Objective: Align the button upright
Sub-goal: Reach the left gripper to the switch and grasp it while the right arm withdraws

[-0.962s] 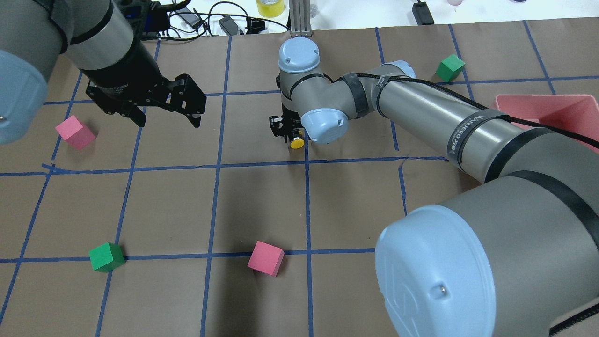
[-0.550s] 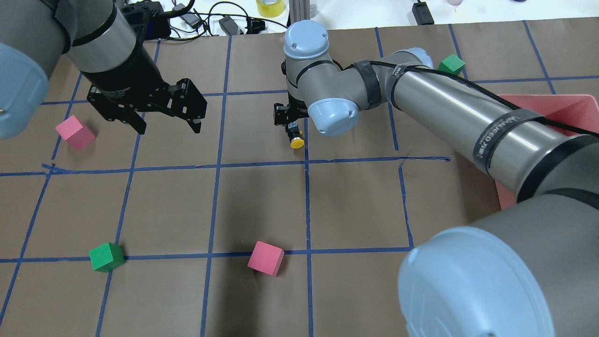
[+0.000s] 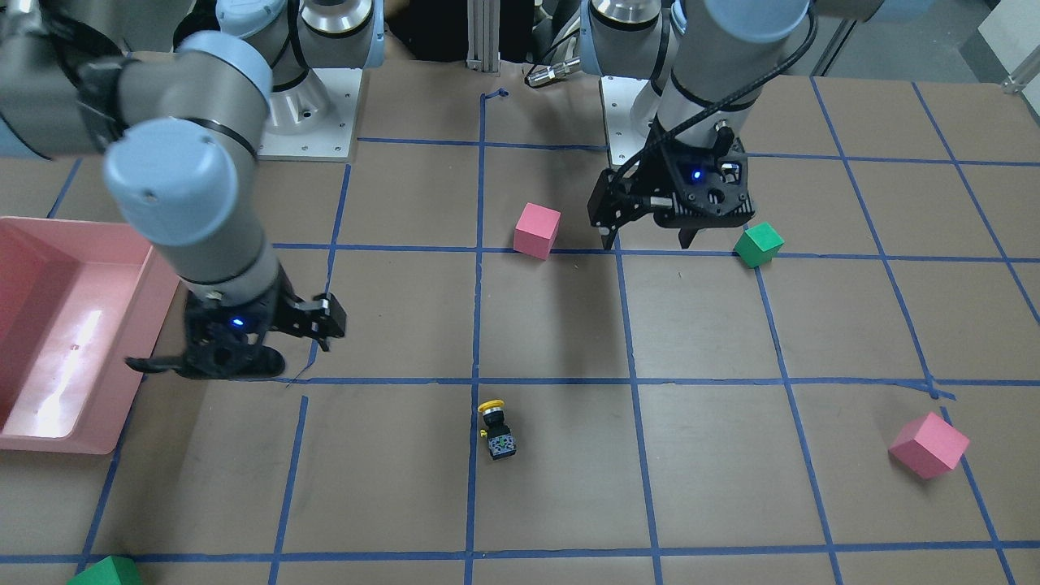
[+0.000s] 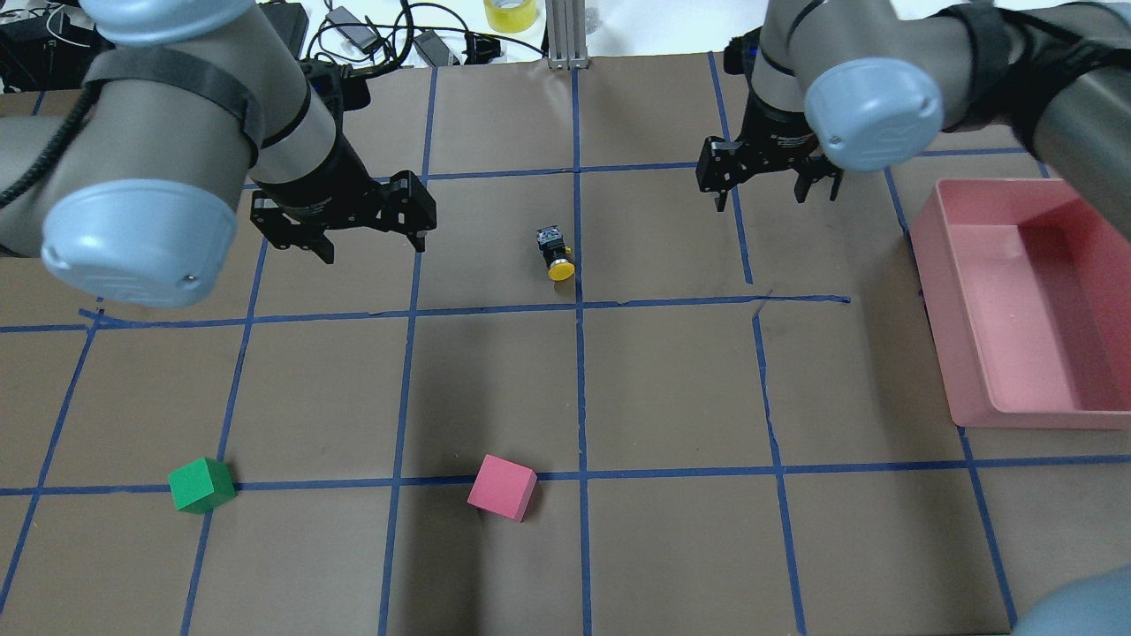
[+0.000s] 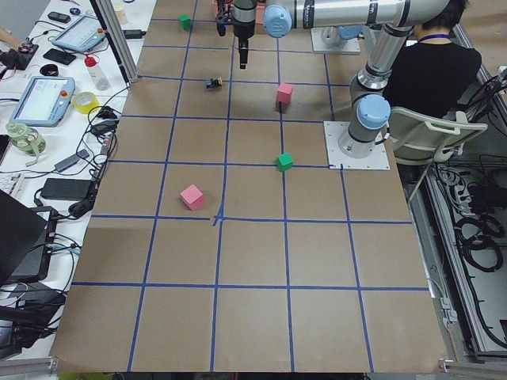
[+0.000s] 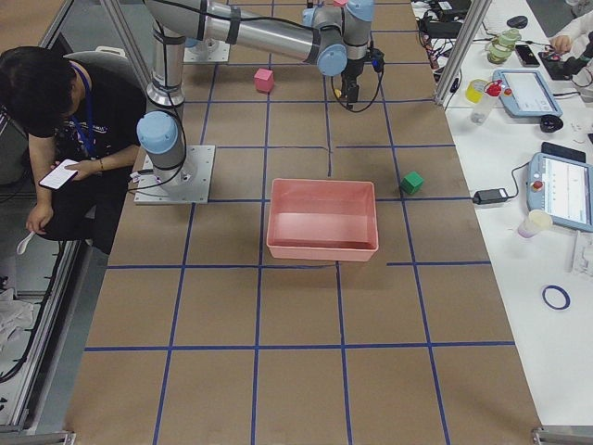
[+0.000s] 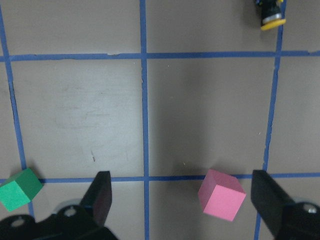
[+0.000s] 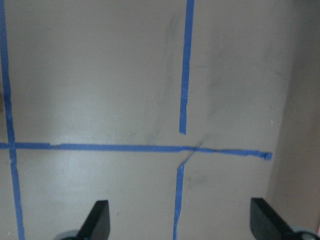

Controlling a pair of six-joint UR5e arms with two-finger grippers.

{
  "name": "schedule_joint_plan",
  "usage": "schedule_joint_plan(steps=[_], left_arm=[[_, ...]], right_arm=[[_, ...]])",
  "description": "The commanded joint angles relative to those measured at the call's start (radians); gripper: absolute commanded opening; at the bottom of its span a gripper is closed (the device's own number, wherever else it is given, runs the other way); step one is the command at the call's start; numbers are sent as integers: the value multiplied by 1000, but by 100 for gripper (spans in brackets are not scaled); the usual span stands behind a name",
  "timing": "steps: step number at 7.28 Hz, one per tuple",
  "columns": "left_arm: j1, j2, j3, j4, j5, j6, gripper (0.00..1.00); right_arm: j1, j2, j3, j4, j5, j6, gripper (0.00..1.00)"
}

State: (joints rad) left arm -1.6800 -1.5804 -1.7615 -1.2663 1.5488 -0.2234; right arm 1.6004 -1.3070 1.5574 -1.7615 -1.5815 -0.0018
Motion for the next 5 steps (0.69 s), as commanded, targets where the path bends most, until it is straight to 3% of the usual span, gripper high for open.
schedule_joint_plan(steps=[1, 5], left_arm=[[-132, -55, -88, 234, 111, -224, 100], [-285, -269, -191, 731, 201, -404, 97]], right_arm=[[-16, -80, -13, 140, 69, 12, 100], [10, -97, 4, 151, 57, 11, 100]])
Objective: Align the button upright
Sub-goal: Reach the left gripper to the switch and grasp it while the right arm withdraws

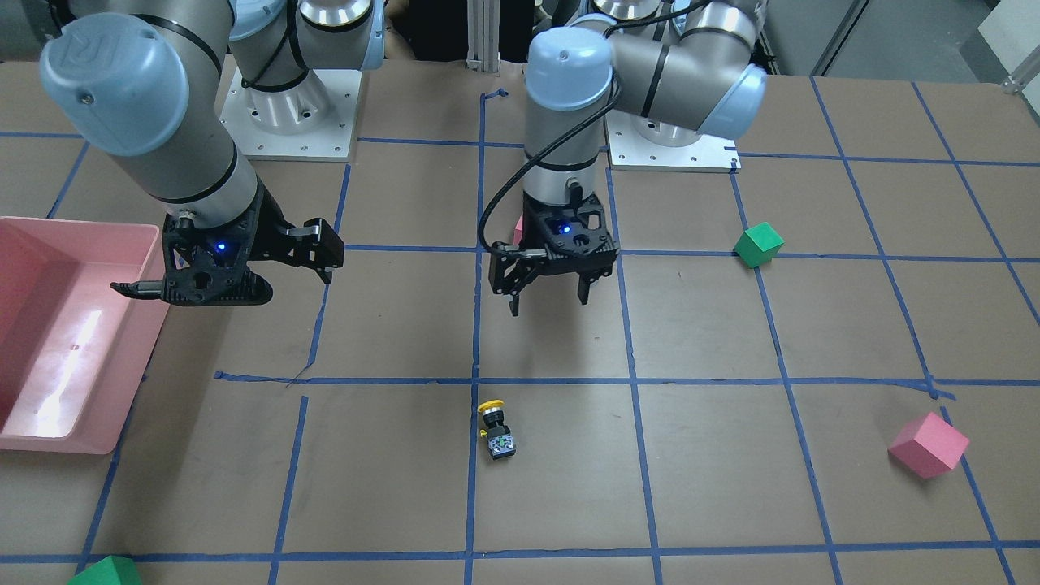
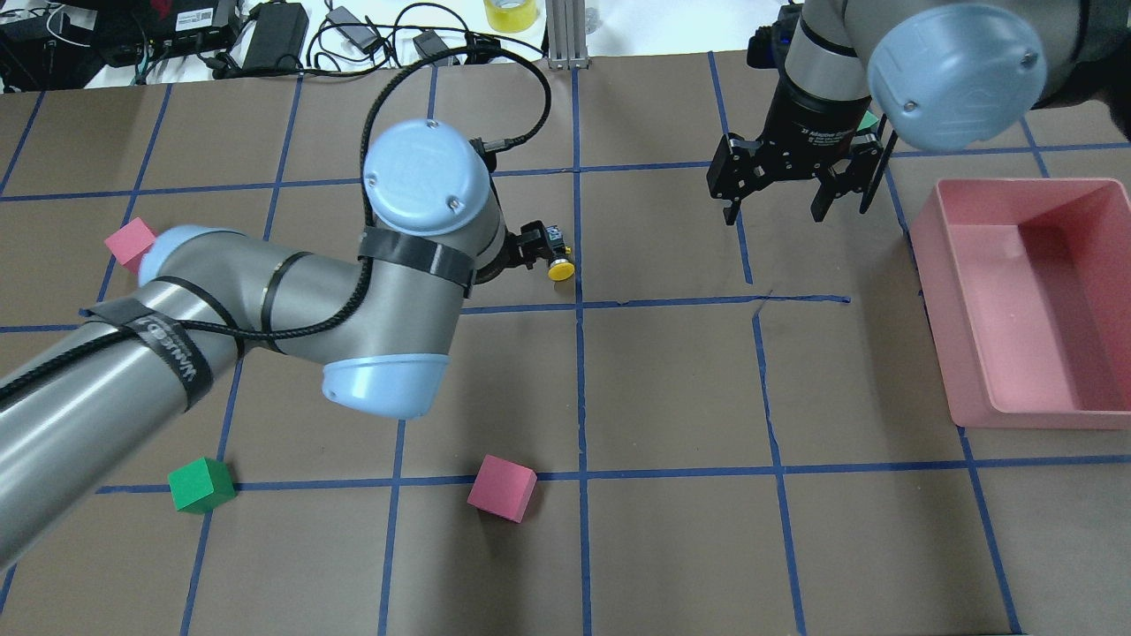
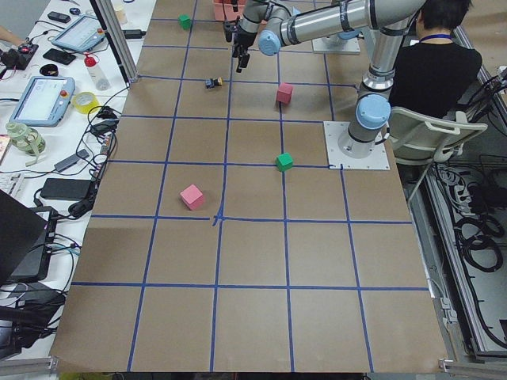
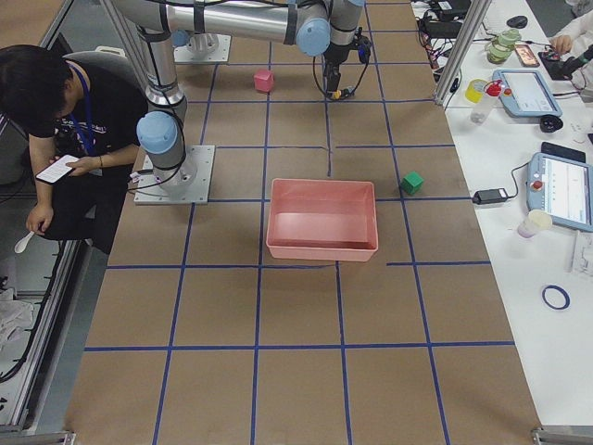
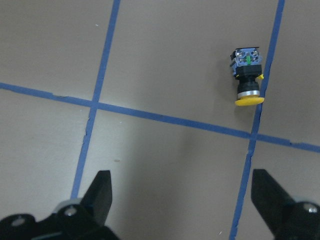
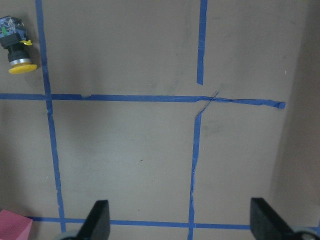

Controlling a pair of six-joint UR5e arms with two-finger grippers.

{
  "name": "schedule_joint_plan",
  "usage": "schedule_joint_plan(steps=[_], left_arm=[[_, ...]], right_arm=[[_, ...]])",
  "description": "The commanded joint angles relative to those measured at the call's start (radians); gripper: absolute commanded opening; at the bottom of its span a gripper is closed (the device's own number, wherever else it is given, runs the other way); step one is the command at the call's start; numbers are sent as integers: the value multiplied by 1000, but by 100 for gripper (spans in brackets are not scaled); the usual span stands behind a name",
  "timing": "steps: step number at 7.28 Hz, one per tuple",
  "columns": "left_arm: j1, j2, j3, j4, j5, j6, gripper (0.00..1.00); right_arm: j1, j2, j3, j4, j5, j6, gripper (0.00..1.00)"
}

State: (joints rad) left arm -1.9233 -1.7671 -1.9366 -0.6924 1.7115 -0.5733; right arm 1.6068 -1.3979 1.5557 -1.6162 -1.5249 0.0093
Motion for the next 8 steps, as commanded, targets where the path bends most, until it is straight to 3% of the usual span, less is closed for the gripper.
schedule_joint_plan(steps=[1, 5, 7, 8], left_arm=[[-75, -144, -15, 251, 77, -89, 97], [-115, -397, -12, 655, 214, -11, 97], [-123, -445, -5, 724, 218, -10, 97], [-129, -453, 7, 725, 226, 3, 90]], right_arm=[[4, -9, 6, 7, 8, 0, 100], [-1, -55, -3, 10, -1, 0, 100], [-14, -61, -3, 7, -30, -14, 100], [-31, -61, -3, 7, -46, -18, 100]])
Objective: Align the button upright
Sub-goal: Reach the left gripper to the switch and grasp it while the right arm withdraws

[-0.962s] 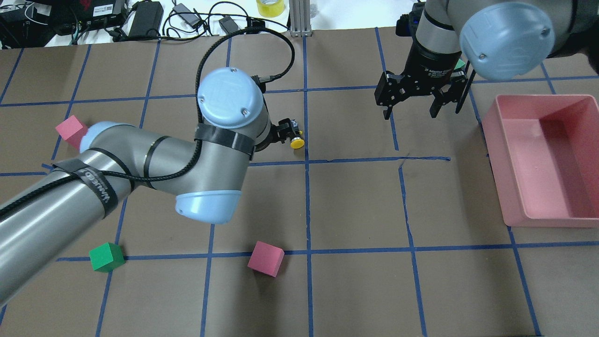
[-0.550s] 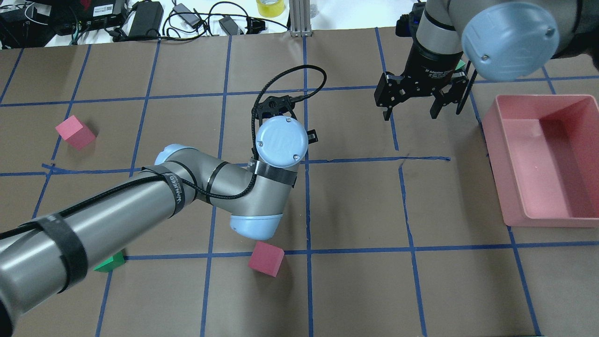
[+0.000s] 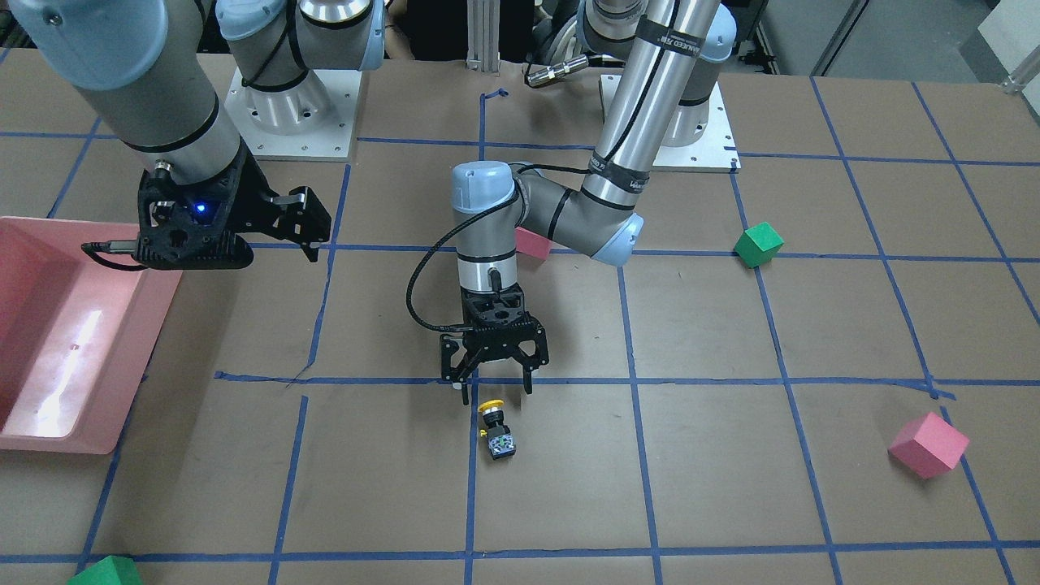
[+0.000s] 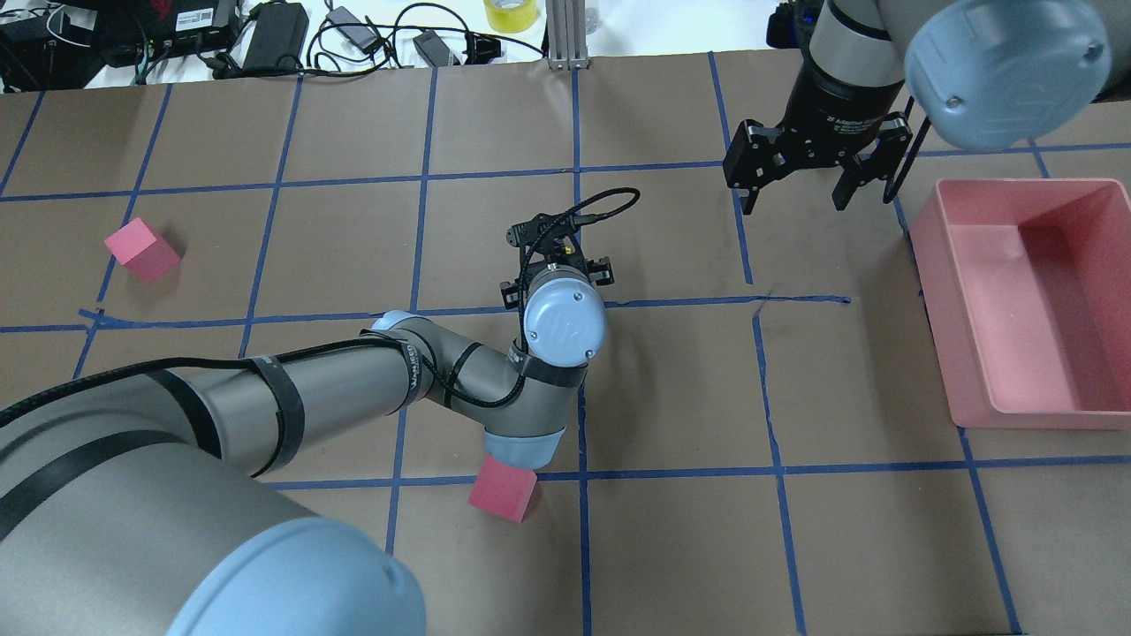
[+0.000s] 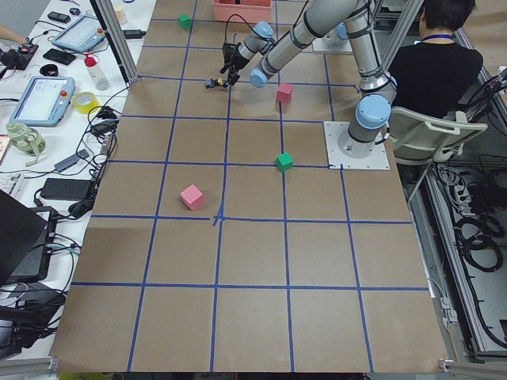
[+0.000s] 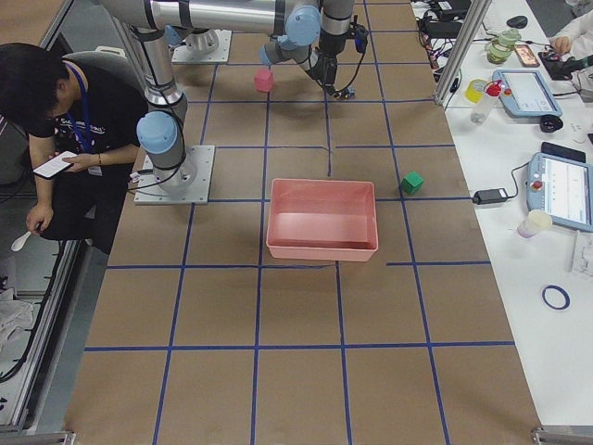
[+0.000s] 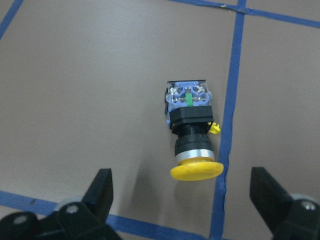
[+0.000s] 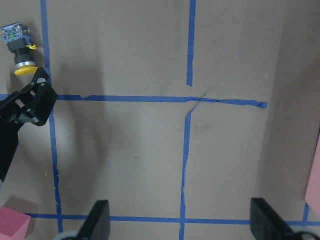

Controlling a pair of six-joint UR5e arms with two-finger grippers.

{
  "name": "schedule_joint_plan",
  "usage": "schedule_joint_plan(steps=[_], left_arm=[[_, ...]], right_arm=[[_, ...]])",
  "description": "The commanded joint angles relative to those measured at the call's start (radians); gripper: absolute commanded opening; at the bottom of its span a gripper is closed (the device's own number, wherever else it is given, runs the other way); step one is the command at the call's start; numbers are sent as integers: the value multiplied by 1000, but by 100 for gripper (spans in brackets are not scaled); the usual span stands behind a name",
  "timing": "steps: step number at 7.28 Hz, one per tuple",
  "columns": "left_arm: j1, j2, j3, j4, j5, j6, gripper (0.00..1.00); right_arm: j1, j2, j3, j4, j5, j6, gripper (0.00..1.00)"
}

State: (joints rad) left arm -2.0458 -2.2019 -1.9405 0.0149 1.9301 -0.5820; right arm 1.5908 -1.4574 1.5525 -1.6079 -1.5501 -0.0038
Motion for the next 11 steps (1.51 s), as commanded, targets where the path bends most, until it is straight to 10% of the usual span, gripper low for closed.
schedule_joint_plan(steps=[1, 5, 8, 11], left_arm=[[-7, -27, 12, 19, 33, 48, 90], [-7, -76, 12, 120, 41, 53, 82], [-7, -78, 20, 123, 43, 62, 25], [4, -12, 61, 85, 15, 192, 10]], right_arm=[[-17, -3, -2, -7, -10, -4, 100], [-12, -4, 11, -12, -24, 2, 100], [3, -5, 8, -15, -22, 5, 100], [3, -14, 10, -15, -24, 5, 100]])
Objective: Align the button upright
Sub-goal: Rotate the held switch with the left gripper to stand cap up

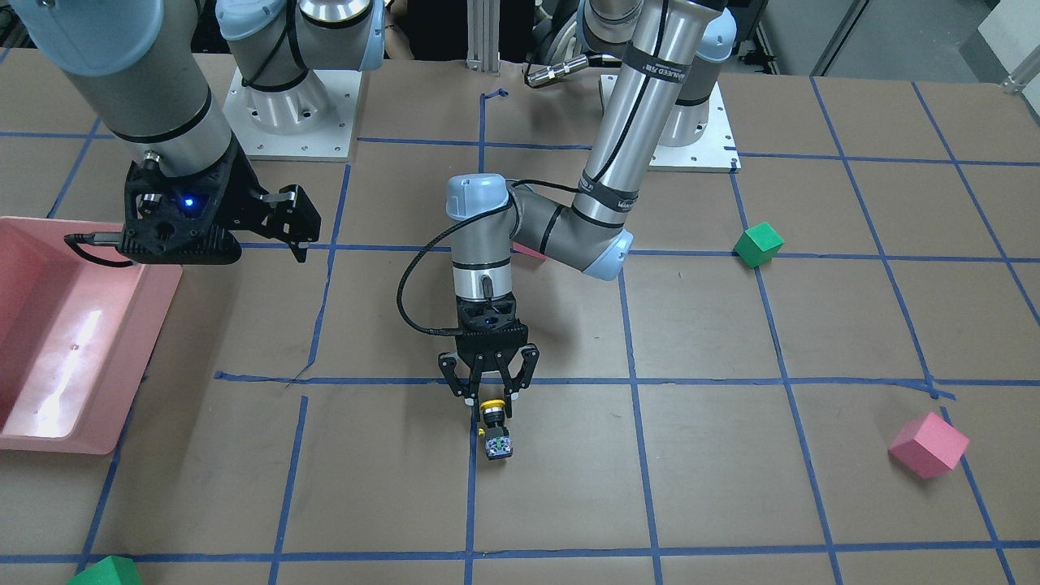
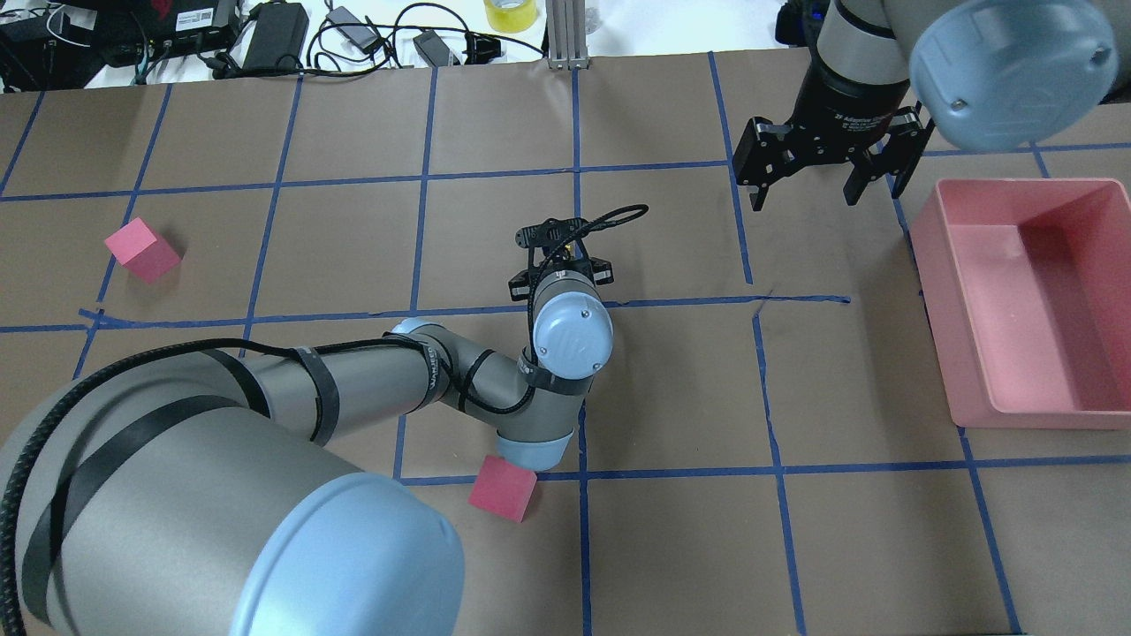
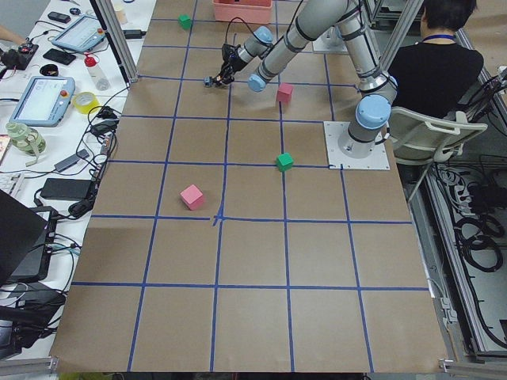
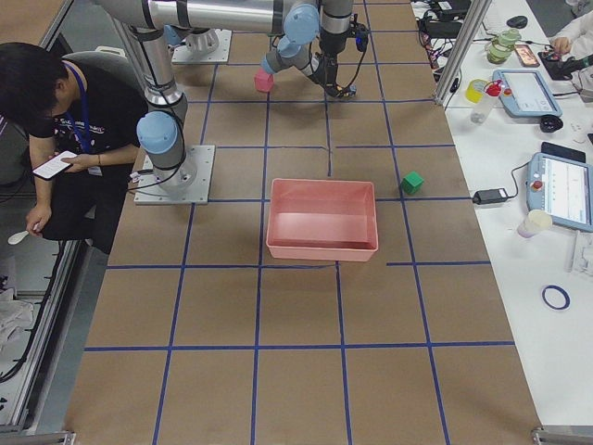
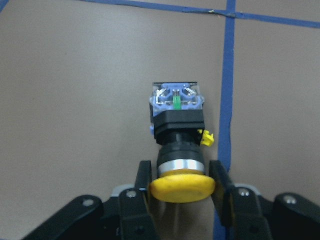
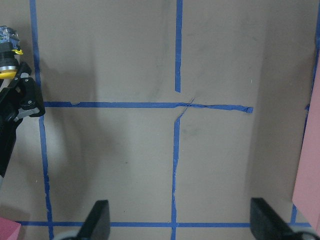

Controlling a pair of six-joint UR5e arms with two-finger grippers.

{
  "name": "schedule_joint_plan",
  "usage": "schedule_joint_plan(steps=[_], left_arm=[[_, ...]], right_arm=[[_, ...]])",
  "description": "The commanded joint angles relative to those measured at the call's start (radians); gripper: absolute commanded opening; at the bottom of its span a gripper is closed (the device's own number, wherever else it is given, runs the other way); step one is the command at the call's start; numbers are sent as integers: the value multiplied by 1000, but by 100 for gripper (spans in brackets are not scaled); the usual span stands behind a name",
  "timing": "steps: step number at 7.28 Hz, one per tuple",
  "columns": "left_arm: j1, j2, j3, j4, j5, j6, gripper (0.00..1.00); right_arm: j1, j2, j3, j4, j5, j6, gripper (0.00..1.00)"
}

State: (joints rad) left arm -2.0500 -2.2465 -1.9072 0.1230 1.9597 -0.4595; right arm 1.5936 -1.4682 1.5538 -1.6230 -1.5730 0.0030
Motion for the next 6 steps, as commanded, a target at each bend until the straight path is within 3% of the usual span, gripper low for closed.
schedule_joint_plan(steps=[1, 2, 3, 6], left_arm=[[49, 77, 42, -186, -71, 71, 4], [75, 128, 51, -362, -137, 68, 1], [108, 189, 104, -622, -250, 53, 0], [152, 211, 249, -1068, -473, -56, 0]], right_arm=[[-4, 0, 11, 3, -1, -11, 100], [-6, 0, 11, 0, -1, -11, 100], [-4, 2, 11, 0, -1, -11, 100], [-6, 0, 11, 12, -1, -12, 100]])
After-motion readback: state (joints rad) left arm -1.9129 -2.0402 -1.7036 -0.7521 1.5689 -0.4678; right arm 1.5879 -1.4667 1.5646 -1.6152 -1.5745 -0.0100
